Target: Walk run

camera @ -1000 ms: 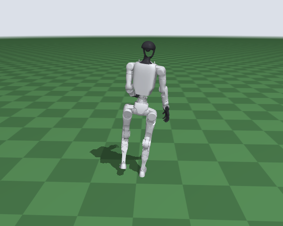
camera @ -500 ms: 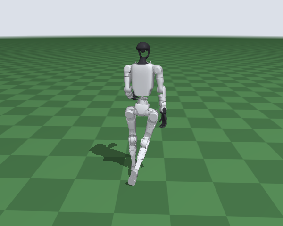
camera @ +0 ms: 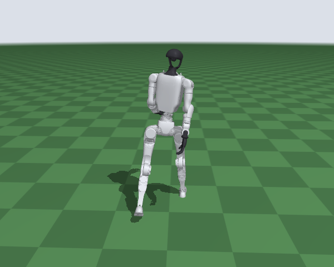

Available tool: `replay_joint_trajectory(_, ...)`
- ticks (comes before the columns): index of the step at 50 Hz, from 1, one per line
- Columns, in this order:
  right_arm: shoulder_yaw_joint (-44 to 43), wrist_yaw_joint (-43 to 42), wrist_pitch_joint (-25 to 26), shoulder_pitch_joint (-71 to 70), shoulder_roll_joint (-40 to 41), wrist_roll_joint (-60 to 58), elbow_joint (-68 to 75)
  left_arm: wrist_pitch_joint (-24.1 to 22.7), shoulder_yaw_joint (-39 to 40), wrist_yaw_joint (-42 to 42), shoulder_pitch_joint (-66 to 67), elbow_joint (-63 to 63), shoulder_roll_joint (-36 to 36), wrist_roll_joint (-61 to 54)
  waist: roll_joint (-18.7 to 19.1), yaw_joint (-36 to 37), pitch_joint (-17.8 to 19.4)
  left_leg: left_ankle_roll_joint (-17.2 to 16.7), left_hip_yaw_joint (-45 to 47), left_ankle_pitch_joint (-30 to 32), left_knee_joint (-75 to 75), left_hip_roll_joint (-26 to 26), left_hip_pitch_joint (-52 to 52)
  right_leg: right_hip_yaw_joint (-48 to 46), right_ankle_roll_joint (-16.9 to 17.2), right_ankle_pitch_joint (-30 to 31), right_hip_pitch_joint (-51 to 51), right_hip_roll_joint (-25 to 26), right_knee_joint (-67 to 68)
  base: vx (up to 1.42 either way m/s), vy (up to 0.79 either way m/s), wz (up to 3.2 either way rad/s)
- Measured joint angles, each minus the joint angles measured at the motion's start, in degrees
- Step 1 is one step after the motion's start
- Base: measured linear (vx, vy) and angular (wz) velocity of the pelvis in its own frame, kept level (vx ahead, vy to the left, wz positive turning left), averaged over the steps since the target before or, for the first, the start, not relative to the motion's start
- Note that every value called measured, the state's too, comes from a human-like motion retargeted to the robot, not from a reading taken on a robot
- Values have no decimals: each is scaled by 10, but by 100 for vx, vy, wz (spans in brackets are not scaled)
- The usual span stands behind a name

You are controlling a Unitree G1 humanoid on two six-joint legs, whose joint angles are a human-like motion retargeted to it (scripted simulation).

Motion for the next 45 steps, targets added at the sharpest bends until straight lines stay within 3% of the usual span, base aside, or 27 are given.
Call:
replay_joint_trajectory(3, 4, 3, -1, -41, 1, 12, -2, 5, -11, 5, 5, 12, -9, -4, -17, 1, 0, -3, 10, 135, 190, 10, -80, -64, -36, -21, 52, -5, -5, 79, -61, 15)
replay_joint_trajectory(5, 8, -4, 0, -75, 2, 22, -14, 6, -15, 3, 2, 15, -10, 0, -31, 12, -6, 14, 23, 168, 276, 9, -133, -116, -49, -32, 82, -11, -15, 71, -52, -2)
replay_joint_trajectory(7, 15, -19, -1, -114, 4, 35, -32, 3, -14, -7, -2, 14, -9, 12, -34, 12, -6, 8, 14, 105, 314, -1, -180, -67, -61, -43, 102, 21, -28, 65, -47, 13)
replay_joint_trajectory(11, 32, -43, -17, -188, 9, 48, -83, -11, -10, -19, 0, -1, -4, 28, -56, 62, 1, 26, 73, -6, 313, -21, -259, -85, -73, -50, 151, 41, -55, 56, -40, -93)
replay_joint_trajectory(15, 55, -40, -44, -253, 13, 57, -135, -29, -9, -13, 6, -13, -1, 30, -71, 112, 7, 78, 137, -83, 193, -26, -319, -66, -86, -67, 193, 75, -72, 78, -41, -106)
replay_joint_trajectory(17, 58, -33, -56, -280, 13, 59, -159, -34, -9, -8, 7, -14, -6, 22, -63, 124, 13, 91, 158, -91, 89, -30, -330, -65, -94, -80, 217, 101, -77, 76, -30, -44)
replay_joint_trajectory(20, 56, -25, -67, -308, 12, 61, -193, -36, -13, -1, 6, -12, -16, 5, -48, 127, 22, 86, 223, -120, -65, -39, -329, -65, -107, -100, 251, 137, -81, 63, -21, -5)
replay_joint_trajectory(22, 56, -24, -74, -314, 11, 65, -213, -36, -13, -1, 2, -10, -20, -2, -45, 127, 21, 74, 195, -152, -146, -82, -334, -88, -113, -110, 272, 147, -83, 84, -22, 21)
replay_joint_trajectory(25, 56, -31, -87, -306, 13, 64, -227, -34, -6, -8, 1, -8, -22, 0, -47, 137, 21, 51, 199, -169, -183, -92, -332, -93, -118, -115, 299, 163, -72, 95, -22, -27)
replay_joint_trajectory(27, 54, -36, -89, -292, 17, 55, -217, -32, 1, -15, 2, -8, -22, 10, -56, 163, 17, 69, 199, -160, -146, -79, -329, -73, -112, -96, 310, 166, -53, 105, -21, -101)
replay_joint_trajectory(28, 53, -37, -87, -283, 20, 48, -206, -31, 6, -17, 5, -10, -21, 16, -64, 174, 11, 95, 202, -155, -132, -79, -326, -68, -103, -79, 315, 162, -44, 84, -20, -96)
replay_joint_trajectory(30, 46, -35, -80, -262, 26, 25, -174, -34, 16, -21, 14, -11, -18, 29, -71, 193, -3, 110, 213, -100, -129, -75, -314, -88, -76, -20, 325, 157, -20, 91, -19, -74)
replay_joint_trajectory(33, 32, -32, -58, -216, 38, -22, -116, -33, 40, -28, 26, -6, -18, 32, -89, 186, -27, 136, 133, -114, -101, -95, -308, -70, 6, 143, 313, 148, 61, 124, -16, -18)
replay_joint_trajectory(35, 23, -46, -43, -191, 47, -18, -70, -20, 56, -29, 14, 1, -9, 19, -79, 157, -17, 131, 86, -144, -68, -87, -300, -31, 58, 225, 269, 187, 168, 99, -20, 78)
replay_joint_trajectory(38, 3, -31, -44, -153, 36, 33, -5, -17, 52, -10, -5, 4, 5, 15, -65, 142, -5, 132, 109, -175, -76, -72, -238, -25, 93, 238, 190, 211, 338, 81, -20, 67)
replay_joint_trajectory(40, -13, 10, -28, -115, 33, 60, 0, -14, 50, 7, -23, 6, 9, 18, -38, 153, 2, 123, 94, -188, -85, -48, -216, -35, 59, 187, 150, 220, 355, 77, -9, -9)
replay_joint_trajectory(42, -32, 32, -19, -77, 30, 75, 0, -8, 46, 24, -38, 5, 8, 16, -20, 137, 10, 117, 87, -197, -98, -42, -187, -65, 32, 126, 112, 184, 366, 82, -3, 80)
replay_joint_trajectory(45, -46, 39, -25, -23, 24, 97, 0, -16, 29, 40, -48, -6, 9, 16, 5, 88, 18, 109, 60, -209, -119, -41, -147, -84, 19, 43, 55, 135, 331, 79, -6, 160)
